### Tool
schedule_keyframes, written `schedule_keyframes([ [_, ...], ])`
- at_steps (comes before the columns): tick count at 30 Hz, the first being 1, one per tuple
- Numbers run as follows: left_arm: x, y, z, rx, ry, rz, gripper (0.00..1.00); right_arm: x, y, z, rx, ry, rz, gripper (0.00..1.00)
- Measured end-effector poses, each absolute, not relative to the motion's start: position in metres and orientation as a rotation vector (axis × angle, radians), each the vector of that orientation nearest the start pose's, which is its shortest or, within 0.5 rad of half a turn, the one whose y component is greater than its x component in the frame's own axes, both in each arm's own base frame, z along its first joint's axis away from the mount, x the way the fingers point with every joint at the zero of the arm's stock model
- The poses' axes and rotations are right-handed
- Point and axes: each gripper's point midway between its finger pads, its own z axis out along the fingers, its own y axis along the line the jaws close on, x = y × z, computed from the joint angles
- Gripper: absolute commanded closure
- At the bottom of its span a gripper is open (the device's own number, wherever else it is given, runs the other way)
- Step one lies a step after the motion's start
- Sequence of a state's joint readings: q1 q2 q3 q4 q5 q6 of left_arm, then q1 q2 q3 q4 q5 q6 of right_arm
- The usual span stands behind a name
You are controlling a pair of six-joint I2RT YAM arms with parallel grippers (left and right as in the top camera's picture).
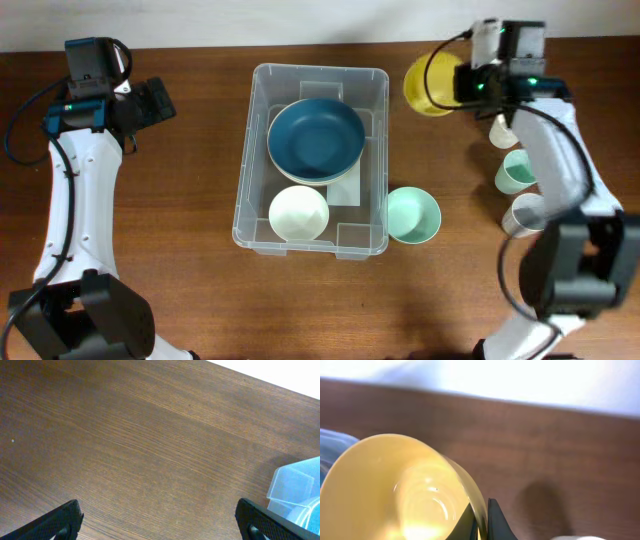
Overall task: Pack container
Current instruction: 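Lift the yellow bowl and lower it into the container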
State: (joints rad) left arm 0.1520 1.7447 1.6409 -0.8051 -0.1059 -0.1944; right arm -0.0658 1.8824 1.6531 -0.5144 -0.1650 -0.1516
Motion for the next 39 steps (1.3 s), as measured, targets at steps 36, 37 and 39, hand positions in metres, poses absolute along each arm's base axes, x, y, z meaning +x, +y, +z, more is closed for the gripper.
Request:
schedule_keyframes([
  [36, 0.458, 0.089, 0.215, -0.471, 2.431, 0.113, 0.0, 0.351, 0.273, 0.145, -1.002, 2.476, 0.367, 0.96],
  [37, 0.458, 0.088, 0.215, -0.471, 2.431, 0.113, 0.0, 0.35, 0.276, 0.141, -1.009, 2.475, 0.373, 0.96],
  [39, 0.458, 0.089, 0.215, -0.471, 2.431, 0.113, 0.0, 0.348, 0.28, 0.137, -1.017, 2.468, 0.38, 0.96],
])
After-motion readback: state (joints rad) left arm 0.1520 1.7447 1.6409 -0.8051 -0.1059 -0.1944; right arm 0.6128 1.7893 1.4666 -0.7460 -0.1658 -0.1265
